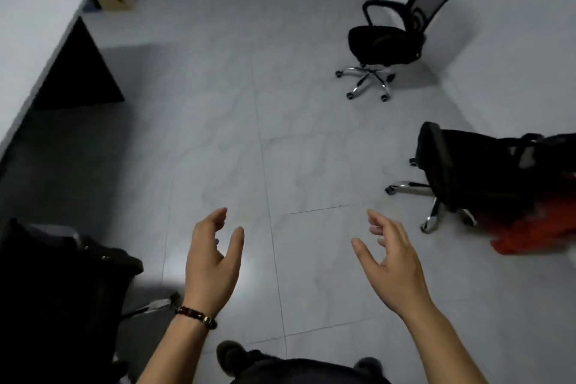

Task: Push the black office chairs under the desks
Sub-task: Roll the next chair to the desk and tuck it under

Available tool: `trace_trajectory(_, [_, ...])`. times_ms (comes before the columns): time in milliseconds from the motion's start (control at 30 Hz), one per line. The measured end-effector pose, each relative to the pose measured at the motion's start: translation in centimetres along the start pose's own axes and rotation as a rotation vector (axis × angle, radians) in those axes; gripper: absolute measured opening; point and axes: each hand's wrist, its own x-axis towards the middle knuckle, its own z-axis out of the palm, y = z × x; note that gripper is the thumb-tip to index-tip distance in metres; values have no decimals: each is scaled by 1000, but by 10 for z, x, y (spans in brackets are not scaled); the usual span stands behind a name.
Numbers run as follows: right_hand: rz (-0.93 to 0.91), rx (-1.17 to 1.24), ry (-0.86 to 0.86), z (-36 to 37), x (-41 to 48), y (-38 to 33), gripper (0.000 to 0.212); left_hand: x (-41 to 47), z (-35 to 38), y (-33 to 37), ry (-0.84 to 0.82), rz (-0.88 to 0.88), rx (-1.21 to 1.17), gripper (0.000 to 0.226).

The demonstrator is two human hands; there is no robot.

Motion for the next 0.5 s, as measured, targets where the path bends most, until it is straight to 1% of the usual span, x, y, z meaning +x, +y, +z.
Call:
trace_trajectory(167, [208, 79, 118, -108, -51, 134, 55, -63, 142, 74, -183, -5, -119, 40])
trace_trajectory(233, [262, 85, 176, -154, -64, 178, 56, -84, 195, 104, -265, 31, -118, 41])
trace_trajectory(300, [313, 86, 248, -202, -74, 212, 58, -100, 239, 138, -340, 85, -100, 41])
trace_trajectory(400, [373, 128, 354, -267, -87, 250, 57, -117, 291, 195, -398, 156, -93, 43])
trace_trajectory(500, [412, 161, 435, -313, -91, 290, 56, -127, 341, 240, -447, 225, -78, 42])
